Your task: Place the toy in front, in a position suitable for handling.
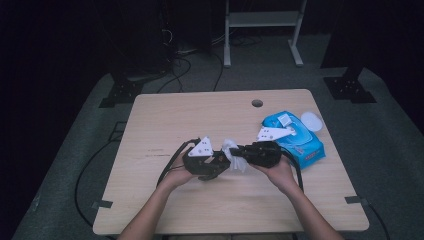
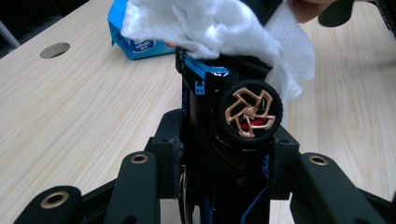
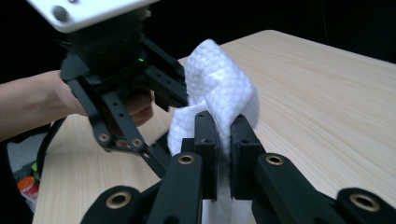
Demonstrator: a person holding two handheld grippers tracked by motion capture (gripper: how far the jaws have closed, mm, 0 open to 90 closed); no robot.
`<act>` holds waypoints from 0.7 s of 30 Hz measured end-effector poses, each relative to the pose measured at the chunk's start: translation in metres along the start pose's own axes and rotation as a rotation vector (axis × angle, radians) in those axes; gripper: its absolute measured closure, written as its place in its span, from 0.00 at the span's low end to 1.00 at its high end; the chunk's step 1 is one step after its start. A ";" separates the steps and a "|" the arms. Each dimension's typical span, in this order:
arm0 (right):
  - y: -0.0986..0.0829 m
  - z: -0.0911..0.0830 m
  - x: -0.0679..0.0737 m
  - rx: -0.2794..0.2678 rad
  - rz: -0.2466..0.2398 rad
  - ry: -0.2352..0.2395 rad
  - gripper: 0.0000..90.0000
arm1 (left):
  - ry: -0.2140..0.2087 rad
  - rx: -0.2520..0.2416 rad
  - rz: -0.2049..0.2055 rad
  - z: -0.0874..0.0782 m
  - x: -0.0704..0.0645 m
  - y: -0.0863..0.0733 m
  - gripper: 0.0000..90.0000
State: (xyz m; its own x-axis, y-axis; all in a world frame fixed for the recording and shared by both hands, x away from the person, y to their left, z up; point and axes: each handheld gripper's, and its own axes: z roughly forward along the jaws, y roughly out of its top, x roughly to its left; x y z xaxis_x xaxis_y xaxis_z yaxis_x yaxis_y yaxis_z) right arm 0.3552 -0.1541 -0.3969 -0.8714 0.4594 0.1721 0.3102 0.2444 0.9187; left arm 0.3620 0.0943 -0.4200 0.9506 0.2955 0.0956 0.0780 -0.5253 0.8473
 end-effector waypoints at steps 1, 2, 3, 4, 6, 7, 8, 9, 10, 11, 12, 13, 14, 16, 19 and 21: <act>-0.002 -0.001 -0.002 0.000 0.010 -0.005 0.93 | 0.000 0.002 -0.003 0.000 0.001 -0.001 0.64; -0.006 -0.001 -0.006 0.005 0.019 -0.012 0.93 | -0.002 -0.001 -0.011 -0.001 0.003 -0.002 0.64; -0.012 -0.001 -0.011 0.022 0.025 -0.030 0.93 | -0.002 -0.002 -0.018 -0.001 0.004 -0.003 0.64; -0.016 -0.001 -0.013 0.036 0.037 -0.039 0.93 | -0.003 -0.001 -0.025 -0.002 0.006 -0.004 0.64; -0.025 0.002 -0.021 0.070 0.066 -0.047 0.93 | 0.002 0.026 -0.027 0.000 0.009 -0.003 0.64; -0.029 0.003 -0.024 0.082 0.072 -0.059 0.93 | 0.001 0.042 -0.028 0.002 0.011 -0.002 0.64; -0.030 0.003 -0.026 0.079 0.082 -0.061 0.93 | -0.001 0.051 -0.029 0.003 0.012 -0.002 0.64; -0.030 0.002 -0.027 0.074 0.090 -0.064 0.93 | 0.000 0.061 -0.031 0.004 0.014 -0.001 0.64; -0.030 0.002 -0.029 0.070 0.091 -0.067 0.93 | -0.003 0.065 -0.033 0.005 0.016 -0.001 0.64; -0.029 0.001 -0.029 0.069 0.093 -0.067 0.93 | -0.006 0.078 -0.027 0.007 0.018 0.000 0.64; -0.028 0.000 -0.029 0.072 0.086 -0.065 0.93 | -0.010 0.088 -0.028 0.008 0.020 0.001 0.64; -0.028 0.000 -0.029 0.073 0.084 -0.065 0.93 | -0.012 0.104 -0.026 0.009 0.022 0.001 0.64; -0.028 0.001 -0.029 0.075 0.085 -0.066 0.93 | -0.008 0.121 -0.032 0.011 0.024 0.002 0.64; -0.028 0.002 -0.030 0.082 0.086 -0.067 0.93 | -0.007 0.162 -0.027 0.016 0.027 0.004 0.63; -0.030 0.004 -0.032 0.087 0.096 -0.070 0.93 | -0.005 0.209 0.001 0.021 0.030 0.006 0.63; -0.032 0.005 -0.032 0.092 0.096 -0.067 0.93 | -0.014 0.227 0.002 0.023 0.030 0.006 0.63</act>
State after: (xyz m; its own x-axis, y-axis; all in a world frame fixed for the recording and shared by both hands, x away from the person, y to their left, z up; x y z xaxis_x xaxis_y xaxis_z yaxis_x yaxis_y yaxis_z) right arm 0.3754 -0.1727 -0.4331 -0.8094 0.5400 0.2307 0.4276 0.2726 0.8619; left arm 0.3982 0.0817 -0.4246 0.9547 0.2842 0.0886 0.1404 -0.6922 0.7079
